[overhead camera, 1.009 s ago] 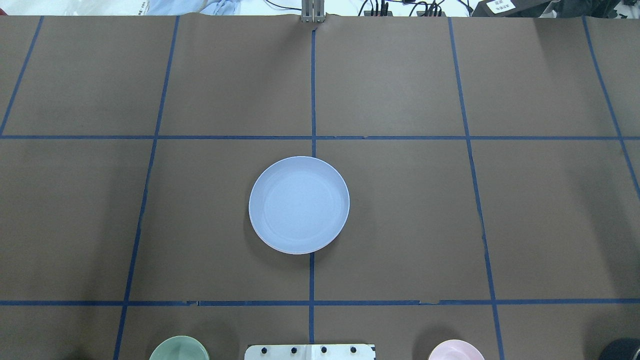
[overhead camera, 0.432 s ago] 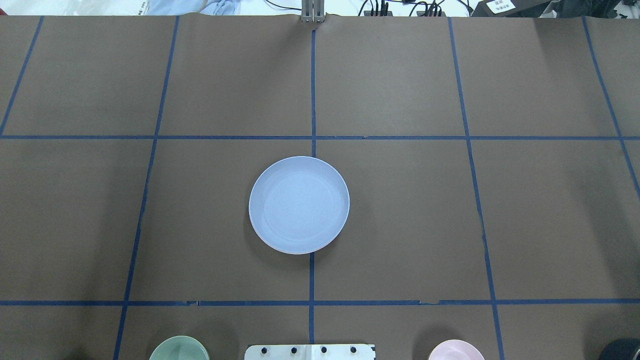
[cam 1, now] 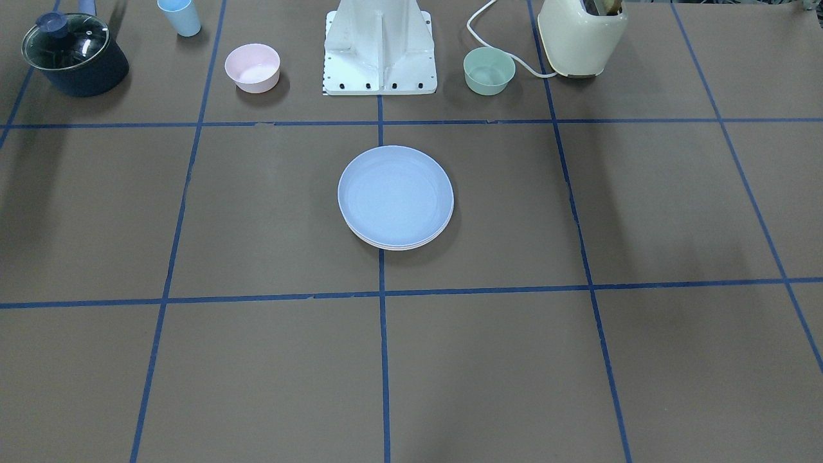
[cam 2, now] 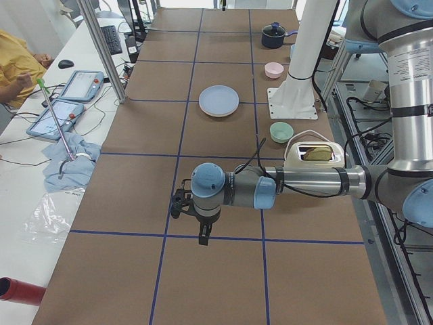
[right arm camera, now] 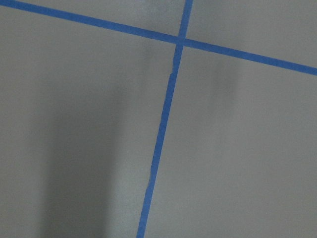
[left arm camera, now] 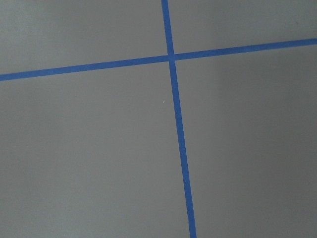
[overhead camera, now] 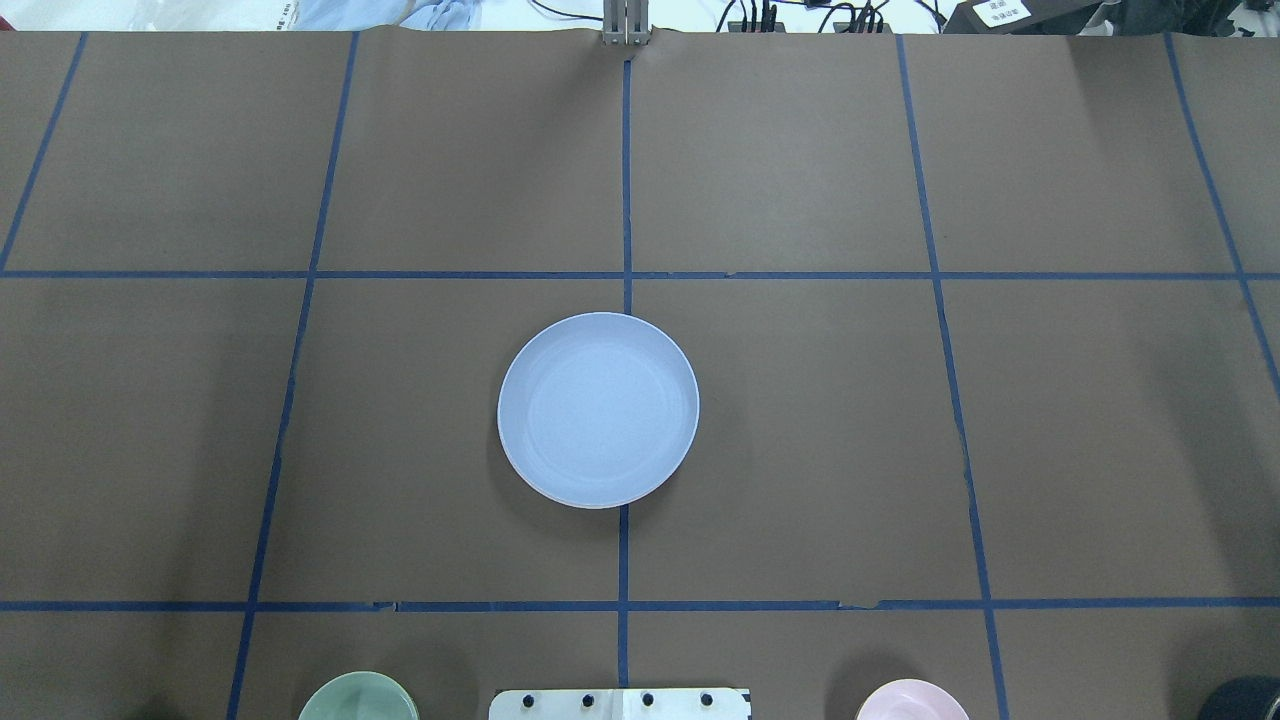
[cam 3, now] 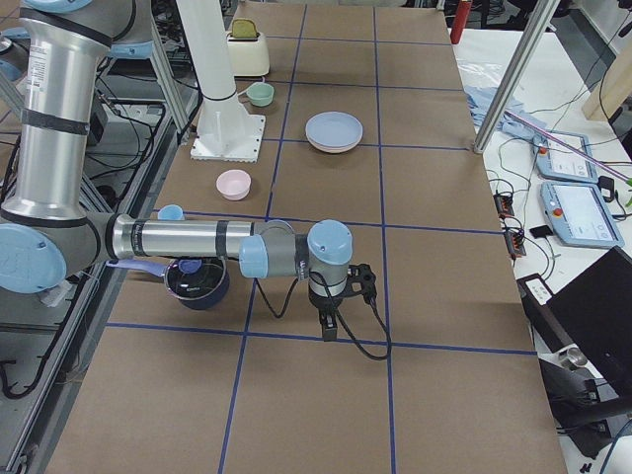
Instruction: Stack three plates with pink and blue
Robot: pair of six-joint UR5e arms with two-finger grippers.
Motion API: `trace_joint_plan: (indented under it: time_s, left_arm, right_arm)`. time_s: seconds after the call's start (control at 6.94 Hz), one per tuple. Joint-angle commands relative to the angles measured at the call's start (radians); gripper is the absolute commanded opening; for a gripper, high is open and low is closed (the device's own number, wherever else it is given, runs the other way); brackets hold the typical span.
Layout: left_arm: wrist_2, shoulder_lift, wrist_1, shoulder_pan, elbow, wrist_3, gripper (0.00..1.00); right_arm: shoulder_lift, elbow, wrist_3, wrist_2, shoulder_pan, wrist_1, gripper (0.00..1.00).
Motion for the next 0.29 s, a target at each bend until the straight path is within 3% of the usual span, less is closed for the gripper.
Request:
trace_joint_plan:
  time_s: [0.0,0.14]
  left_arm:
    - [0.002,0.0,0.001,0.0,0.001,0.0,1.0]
    - [0.002,0.0,0.001,0.0,0.001,0.0,1.0]
  right_arm:
    - [-0.002,0.0,0.001,0.001,-0.001,-0.001,1.0]
    - [-0.002,-0.002,-0.001,0.003,-0.001,-0.001,1.0]
